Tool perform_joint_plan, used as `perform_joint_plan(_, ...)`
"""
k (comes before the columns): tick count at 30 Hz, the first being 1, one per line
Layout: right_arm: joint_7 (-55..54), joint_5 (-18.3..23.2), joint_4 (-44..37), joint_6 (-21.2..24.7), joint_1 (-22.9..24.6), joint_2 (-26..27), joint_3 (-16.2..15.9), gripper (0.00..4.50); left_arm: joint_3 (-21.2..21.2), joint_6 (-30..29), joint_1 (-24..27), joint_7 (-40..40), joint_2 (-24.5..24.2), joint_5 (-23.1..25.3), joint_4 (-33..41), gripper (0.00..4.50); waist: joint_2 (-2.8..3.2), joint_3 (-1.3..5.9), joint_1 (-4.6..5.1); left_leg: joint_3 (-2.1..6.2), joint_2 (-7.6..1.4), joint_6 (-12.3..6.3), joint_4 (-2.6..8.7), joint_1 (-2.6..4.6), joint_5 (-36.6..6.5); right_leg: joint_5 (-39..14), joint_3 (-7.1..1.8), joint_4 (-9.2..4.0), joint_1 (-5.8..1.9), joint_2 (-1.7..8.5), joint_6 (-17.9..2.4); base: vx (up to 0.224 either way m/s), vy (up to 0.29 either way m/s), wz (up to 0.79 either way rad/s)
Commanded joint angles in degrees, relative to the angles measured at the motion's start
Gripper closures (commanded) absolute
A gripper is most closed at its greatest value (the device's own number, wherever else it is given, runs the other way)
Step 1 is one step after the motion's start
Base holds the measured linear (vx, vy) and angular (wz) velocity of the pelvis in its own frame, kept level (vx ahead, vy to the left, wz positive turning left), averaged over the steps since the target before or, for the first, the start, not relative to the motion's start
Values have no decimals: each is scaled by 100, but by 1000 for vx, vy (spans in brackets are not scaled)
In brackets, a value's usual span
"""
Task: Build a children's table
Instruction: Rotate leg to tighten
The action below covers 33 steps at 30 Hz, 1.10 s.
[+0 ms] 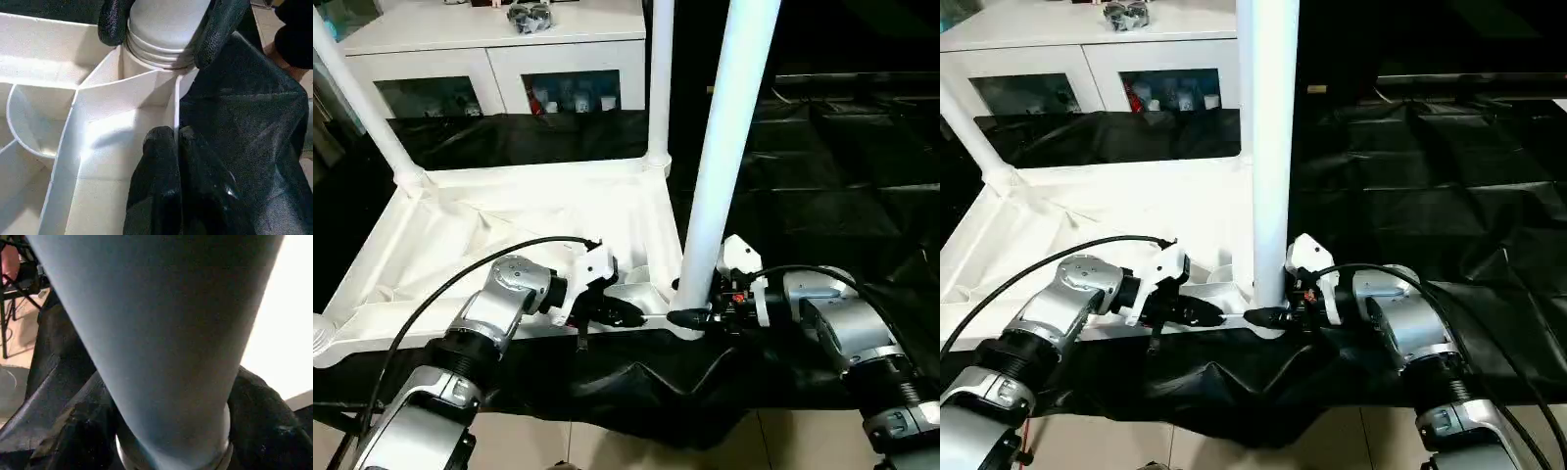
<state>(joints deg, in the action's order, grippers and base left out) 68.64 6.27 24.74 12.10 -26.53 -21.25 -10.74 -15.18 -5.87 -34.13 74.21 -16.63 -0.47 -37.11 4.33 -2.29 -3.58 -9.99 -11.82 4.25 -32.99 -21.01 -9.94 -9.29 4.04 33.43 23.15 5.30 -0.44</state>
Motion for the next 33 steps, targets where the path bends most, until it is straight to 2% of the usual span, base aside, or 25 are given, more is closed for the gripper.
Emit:
perform_joint_plan(1, -439, -56, 109, -169, 7, 548, -278, 183, 116, -36, -175, -657, 357, -44, 22, 450, -69, 335, 28, -15, -80, -330, 362, 20, -1406, -1601, -163, -397, -293, 234, -1249, 0, 0, 0)
perform_joint_plan(3, -1398, -238, 551, -145, -161, 824, -42, 184, 161, -82, -241, -952, 483, -11, -69, 450, -66, 327, 49, -3, -66, -230, 373, 47, -1572, -2008, -157, -431, -286, 240, -1133, 0, 0, 0)
perform_joint_plan(4, -2193, -314, 932, -69, -336, 1055, 190, 184, 206, -103, -320, -1317, 621, 51, -185, 450, -54, 302, 105, 10, -51, -146, 397, 22, -1668, -2250, -146, -445, -282, 230, -1047, 0, 0, 0)
perform_joint_plan(5, -2314, -321, 988, -68, -361, 1091, 225, 185, 213, -109, -336, -1381, 648, 61, -207, 450, -33, 307, 126, 26, -49, -91, 402, 35, -1737, -2370, -139, -451, -282, 239, -1004, 0, 0, 0)
perform_joint_plan(6, -2804, -334, 1209, -22, -467, 1240, 371, 185, 243, -142, -406, -1649, 769, 103, -300, 450, -48, 321, 189, 28, -39, -42, 387, 69, -1814, -2396, -148, -481, -269, 235, -963, 0, 0, 0)
perform_joint_plan(8, -3096, -339, 1336, 39, -528, 1335, 460, 185, 257, -166, -448, -1814, 847, 127, -356, 450, -47, 329, 212, 25, -38, -105, 386, 37, -1736, -2130, -154, -464, -285, 222, -1011, 0, 0, 0)
perform_joint_plan(9, -3401, -387, 1448, 10, -579, 1481, 516, 185, 289, -217, -506, -2039, 977, 148, -423, 450, -22, 335, 209, 24, -38, -129, 383, 40, -1732, -2052, -155, -459, -287, 224, -1032, 0, 0, 0)
perform_joint_plan(10, -3719, -441, 1573, -18, -636, 1659, 562, 185, 338, -255, -574, -2340, 1139, 170, -497, 450, -28, 351, 228, 8, -32, -147, 365, 30, -1608, -1789, -163, -440, -285, 216, -1104, 0, 0, 0)
perform_joint_plan(12, -3755, -447, 1588, -23, -642, 1681, 566, 185, 345, -258, -582, -2380, 1159, 173, -507, 450, -32, 370, 208, 2, -25, -206, 352, 36, -1458, -1550, -153, -426, -301, 215, -1180, 0, 0, 0)
perform_joint_plan(14, -3816, -433, 1684, -105, -660, 1874, 569, 129, 368, -274, -616, -2547, 1284, 176, -534, 450, -28, 374, 188, -6, -27, -289, 340, 19, -1361, -1379, -155, -414, -313, 220, -1219, 0, 0, 0)
perform_joint_plan(17, -3529, -354, 1639, -197, -625, 1981, 478, 106, 324, -274, -577, -2405, 1302, 170, -477, 450, -28, 365, 172, -5, -36, -364, 348, 9, -1354, -1376, -146, -411, -324, 221, -1250, 0, 0, 0)
perform_joint_plan(21, -3225, -422, 1572, -542, -654, 1775, 377, 65, 249, -182, -462, -1987, 1109, 111, -352, 450, -26, 362, 182, -1, -45, -347, 359, 12, -1485, -1511, -148, -421, -321, 226, -1218, 0, 0, 0)
perform_joint_plan(23, -2632, -384, 1401, -717, -610, 1563, 248, 65, 168, -148, -387, -1653, 958, 63, -251, 450, -25, 379, 176, 6, -51, -368, 353, 8, -1432, -1365, -143, -396, -340, 226, -1259, 0, 0, 0)
perform_joint_plan(25, -2298, -367, 1277, -802, -562, 1437, 162, 65, 137, -139, -346, -1465, 874, 35, -191, 450, -18, 375, 170, -7, -60, -455, 338, -11, -1318, -1069, -145, -366, -345, 217, -1360, 0, 0, 0)
perform_joint_plan(28, -1255, -212, 763, -856, -323, 1065, -148, 65, 92, -118, -273, -1023, 668, -33, -93, 450, -30, 379, 121, -22, -73, -603, 320, 0, -1229, -800, -141, -334, -354, 208, -1469, 0, 0, 0)
perform_joint_plan(31, -461, -66, 362, -727, -144, 744, -359, 65, 95, -85, -284, -801, 522, -34, -130, 450, -66, 366, 93, -30, -82, -609, 326, 25, -1338, -1055, -145, -361, -339, 216, -1444, 0, 0, 0)
perform_joint_plan(33, 111, 56, 98, -527, -34, 496, -520, 65, 93, -104, -294, -573, 413, -67, -108, 450, -65, 337, 54, -28, -89, -553, 348, 36, -1527, -1515, -152, -399, -323, 219, -1347, 0, 0, 0)
